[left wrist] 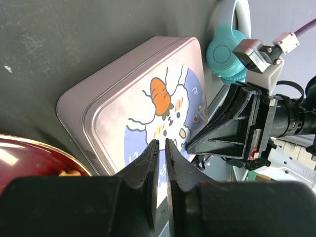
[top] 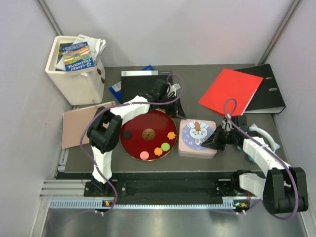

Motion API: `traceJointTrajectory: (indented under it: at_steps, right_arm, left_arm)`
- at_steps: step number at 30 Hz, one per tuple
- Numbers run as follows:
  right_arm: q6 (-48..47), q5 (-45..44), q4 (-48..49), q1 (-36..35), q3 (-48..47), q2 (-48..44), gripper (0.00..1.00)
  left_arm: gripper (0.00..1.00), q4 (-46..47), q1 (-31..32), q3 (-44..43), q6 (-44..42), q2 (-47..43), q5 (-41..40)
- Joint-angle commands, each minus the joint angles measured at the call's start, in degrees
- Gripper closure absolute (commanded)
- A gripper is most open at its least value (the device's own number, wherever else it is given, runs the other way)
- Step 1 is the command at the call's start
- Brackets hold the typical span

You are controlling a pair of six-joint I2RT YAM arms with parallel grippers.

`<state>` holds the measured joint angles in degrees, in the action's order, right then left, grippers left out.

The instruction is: Pack the cookies

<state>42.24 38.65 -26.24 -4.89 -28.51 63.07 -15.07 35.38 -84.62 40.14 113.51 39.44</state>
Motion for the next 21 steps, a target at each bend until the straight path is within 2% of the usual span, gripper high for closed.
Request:
traceJointTrajectory:
  at_steps: [1, 5, 13, 18, 21]
  right_arm:
    - [-1.1, -8.2, -7.3, -0.3, -1.7, -3.9, 0.97]
    - [0.8, -7.9, -7.2, -0.3, -6.5, -6.9, 0.95]
    - [0.9, -7.4, -6.7, -0.2, -13.9, -5.8, 0.95]
    - [1.9, -7.3, -5.2, -0.3, -14.2, -5.7, 0.95]
    - [2.0, -7.7, -4.4, -0.3, -11.0, -5.6, 0.95]
  left_arm:
    - [0.85, 0.7, 1.6, 0.0, -2.0, -3.2, 1.1]
    - [0.85, 0.4, 2.9, 0.0, -2.0, -2.7, 1.0]
    - [0.85, -0.5, 6.3, 0.9, -3.6, -0.2, 2.2]
    - [0.85, -0.9, 7.2, 2.8, -4.9, 0.4, 2.0]
    - [0.85, -2.3, 7.9, 3.2, -6.2, 1.2, 1.3]
